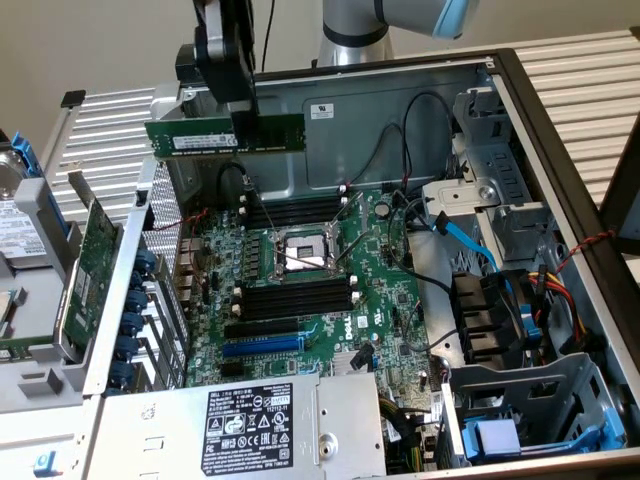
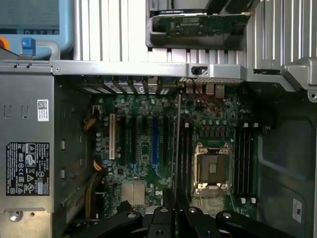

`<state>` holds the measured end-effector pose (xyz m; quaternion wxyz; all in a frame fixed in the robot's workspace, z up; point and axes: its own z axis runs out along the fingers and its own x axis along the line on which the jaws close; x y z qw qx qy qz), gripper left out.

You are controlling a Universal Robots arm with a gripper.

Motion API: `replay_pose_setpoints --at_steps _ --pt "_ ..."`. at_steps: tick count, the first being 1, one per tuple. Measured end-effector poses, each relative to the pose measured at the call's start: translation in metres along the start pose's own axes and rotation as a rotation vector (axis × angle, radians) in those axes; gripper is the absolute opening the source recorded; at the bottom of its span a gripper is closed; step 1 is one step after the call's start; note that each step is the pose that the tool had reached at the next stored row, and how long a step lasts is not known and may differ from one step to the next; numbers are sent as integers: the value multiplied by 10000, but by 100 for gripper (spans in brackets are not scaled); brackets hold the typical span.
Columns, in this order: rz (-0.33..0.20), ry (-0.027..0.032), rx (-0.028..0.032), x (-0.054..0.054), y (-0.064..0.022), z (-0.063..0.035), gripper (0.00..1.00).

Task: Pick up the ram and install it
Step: 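Pick up the ram and move it above insertion slot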

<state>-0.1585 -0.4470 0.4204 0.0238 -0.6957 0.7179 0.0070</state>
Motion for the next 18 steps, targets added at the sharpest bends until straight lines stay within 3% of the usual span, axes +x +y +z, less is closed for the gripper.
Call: replay_pose_setpoints --at_steps 8,16,18 --pt "-148 21 142 -93 -84 12 14" --pt "-393 38 197 -177 -135 29 14" --pt "-398 54 199 -225 -180 37 14"
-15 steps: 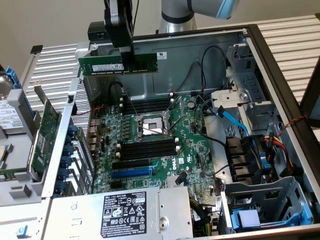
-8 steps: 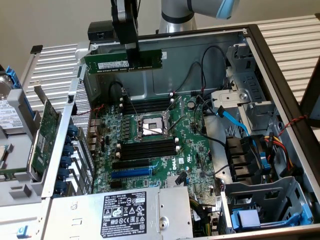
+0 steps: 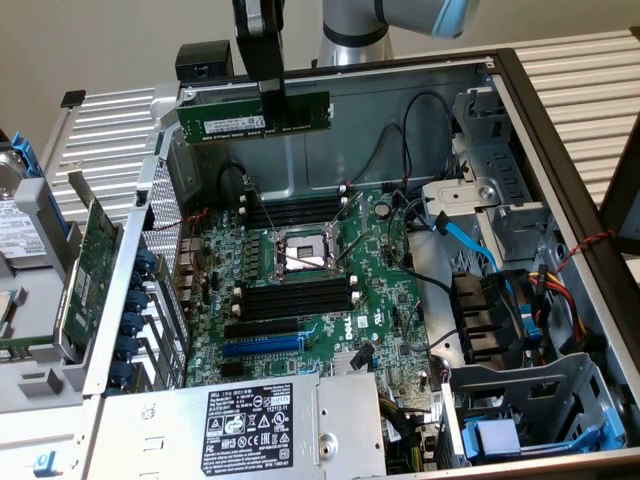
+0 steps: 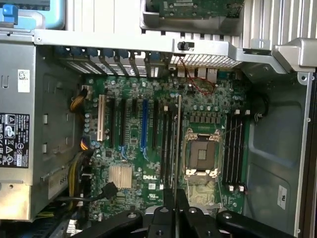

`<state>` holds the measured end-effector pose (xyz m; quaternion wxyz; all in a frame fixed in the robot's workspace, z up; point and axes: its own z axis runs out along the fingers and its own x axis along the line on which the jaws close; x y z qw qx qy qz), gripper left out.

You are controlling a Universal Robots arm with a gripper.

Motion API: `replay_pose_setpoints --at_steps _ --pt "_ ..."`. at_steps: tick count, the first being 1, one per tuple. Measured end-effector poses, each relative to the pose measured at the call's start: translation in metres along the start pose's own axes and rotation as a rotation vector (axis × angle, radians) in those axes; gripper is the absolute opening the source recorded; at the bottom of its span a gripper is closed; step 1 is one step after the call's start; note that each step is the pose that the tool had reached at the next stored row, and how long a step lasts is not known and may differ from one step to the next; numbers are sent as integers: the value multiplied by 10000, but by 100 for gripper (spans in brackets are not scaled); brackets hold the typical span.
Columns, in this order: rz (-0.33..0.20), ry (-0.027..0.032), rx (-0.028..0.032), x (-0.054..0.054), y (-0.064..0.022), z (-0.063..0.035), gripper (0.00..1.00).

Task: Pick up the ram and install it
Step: 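Pick up the ram and move it above insertion slot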

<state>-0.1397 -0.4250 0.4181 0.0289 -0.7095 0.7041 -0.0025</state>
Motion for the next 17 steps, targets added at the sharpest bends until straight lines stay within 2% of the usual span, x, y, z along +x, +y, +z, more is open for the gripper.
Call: replay_pose_setpoints --at_steps 3,8,13,16,17 --pt "-1 29 0 -105 -57 25 14" --pt "-1 37 12 -314 -66 61 14" --pt "-9 33 49 -363 -57 109 14" --pt "-46 -20 46 -362 -43 123 14" --pt "-62 -68 46 -362 -40 125 14"
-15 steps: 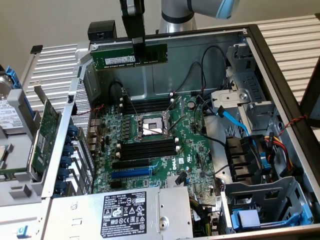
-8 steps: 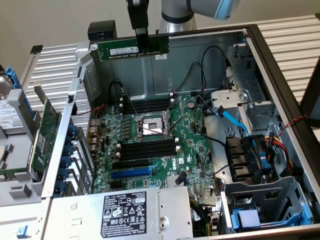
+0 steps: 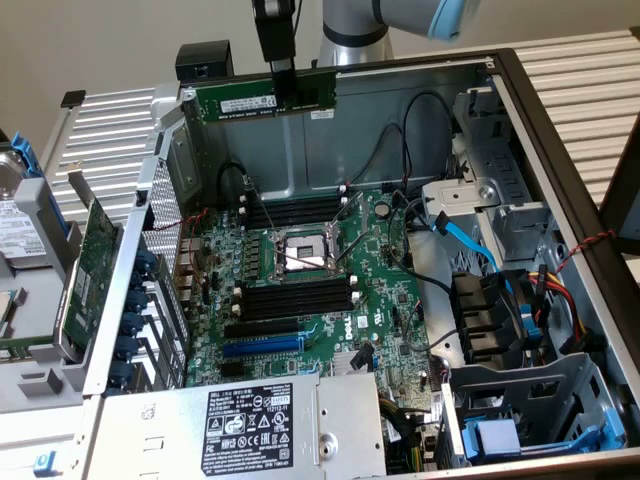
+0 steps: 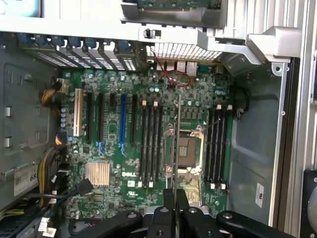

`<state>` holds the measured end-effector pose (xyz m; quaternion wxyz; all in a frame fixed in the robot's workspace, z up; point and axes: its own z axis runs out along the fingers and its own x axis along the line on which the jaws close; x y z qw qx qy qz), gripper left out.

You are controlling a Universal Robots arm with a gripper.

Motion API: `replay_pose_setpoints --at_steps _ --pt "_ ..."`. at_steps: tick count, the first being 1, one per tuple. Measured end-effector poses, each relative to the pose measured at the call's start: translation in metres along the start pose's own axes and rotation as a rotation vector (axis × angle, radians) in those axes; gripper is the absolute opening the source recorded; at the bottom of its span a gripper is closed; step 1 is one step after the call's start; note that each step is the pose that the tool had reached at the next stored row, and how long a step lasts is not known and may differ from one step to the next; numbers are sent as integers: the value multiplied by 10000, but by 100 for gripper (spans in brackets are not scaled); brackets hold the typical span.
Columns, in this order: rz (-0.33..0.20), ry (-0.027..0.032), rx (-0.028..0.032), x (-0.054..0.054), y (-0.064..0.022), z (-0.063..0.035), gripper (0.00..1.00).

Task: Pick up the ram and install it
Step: 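Pick up the ram and move it above insertion slot, then insert the ram into the slot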

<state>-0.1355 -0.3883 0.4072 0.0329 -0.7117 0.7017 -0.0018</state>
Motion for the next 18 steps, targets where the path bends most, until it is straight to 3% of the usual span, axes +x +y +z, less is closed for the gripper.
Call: replay_pose_setpoints --at_steps 3,13,14,15,18 --pt "-160 -79 -6 -1 3 3 14" --pt "-589 -103 -26 1 4 21 14" --pt "-592 -109 -37 6 -2 25 14" --pt "-586 -136 -89 18 -10 33 14" --pt "-551 -142 -121 30 -12 65 14"
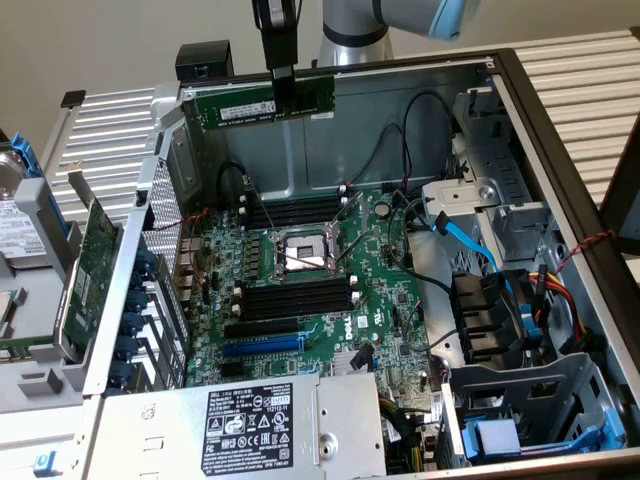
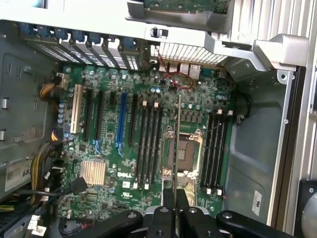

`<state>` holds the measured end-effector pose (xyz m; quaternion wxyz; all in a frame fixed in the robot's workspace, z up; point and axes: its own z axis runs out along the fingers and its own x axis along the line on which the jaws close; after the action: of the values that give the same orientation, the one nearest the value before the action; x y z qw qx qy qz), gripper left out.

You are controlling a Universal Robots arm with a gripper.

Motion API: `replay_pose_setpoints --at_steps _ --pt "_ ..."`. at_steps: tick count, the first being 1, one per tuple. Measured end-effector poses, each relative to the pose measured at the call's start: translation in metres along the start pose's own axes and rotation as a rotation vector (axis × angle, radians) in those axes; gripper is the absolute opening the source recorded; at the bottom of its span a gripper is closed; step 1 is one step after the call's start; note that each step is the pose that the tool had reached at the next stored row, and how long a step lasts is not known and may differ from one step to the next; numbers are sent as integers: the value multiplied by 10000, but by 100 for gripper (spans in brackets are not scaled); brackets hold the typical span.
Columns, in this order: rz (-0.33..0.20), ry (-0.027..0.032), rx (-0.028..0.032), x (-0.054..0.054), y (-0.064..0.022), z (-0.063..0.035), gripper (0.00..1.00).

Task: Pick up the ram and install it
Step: 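Insert the ram into the slot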

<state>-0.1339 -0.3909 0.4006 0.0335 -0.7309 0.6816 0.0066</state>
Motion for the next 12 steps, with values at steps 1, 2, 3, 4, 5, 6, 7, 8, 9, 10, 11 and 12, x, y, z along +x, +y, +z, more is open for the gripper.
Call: replay_pose_setpoints --at_steps 1,2,3,4,5,6,7,8,9,10,11,12 --pt "4 1 -2 1 -1 14 14" --pt "5 17 -4 2 -2 27 14" --pt "3 60 -7 2 -4 35 14" --pt "1 127 -11 3 -5 40 14" --pt "2 215 -15 3 -5 44 14" --pt "7 311 -23 3 -5 46 14" --pt "12 399 -29 3 -4 49 14" --pt "16 429 -16 4 -4 51 14" --pt "17 429 -13 5 -4 51 14" --pt "18 427 -12 7 -4 50 14" --pt "18 427 -13 7 -4 50 14" --pt "18 426 -13 6 -4 51 14"
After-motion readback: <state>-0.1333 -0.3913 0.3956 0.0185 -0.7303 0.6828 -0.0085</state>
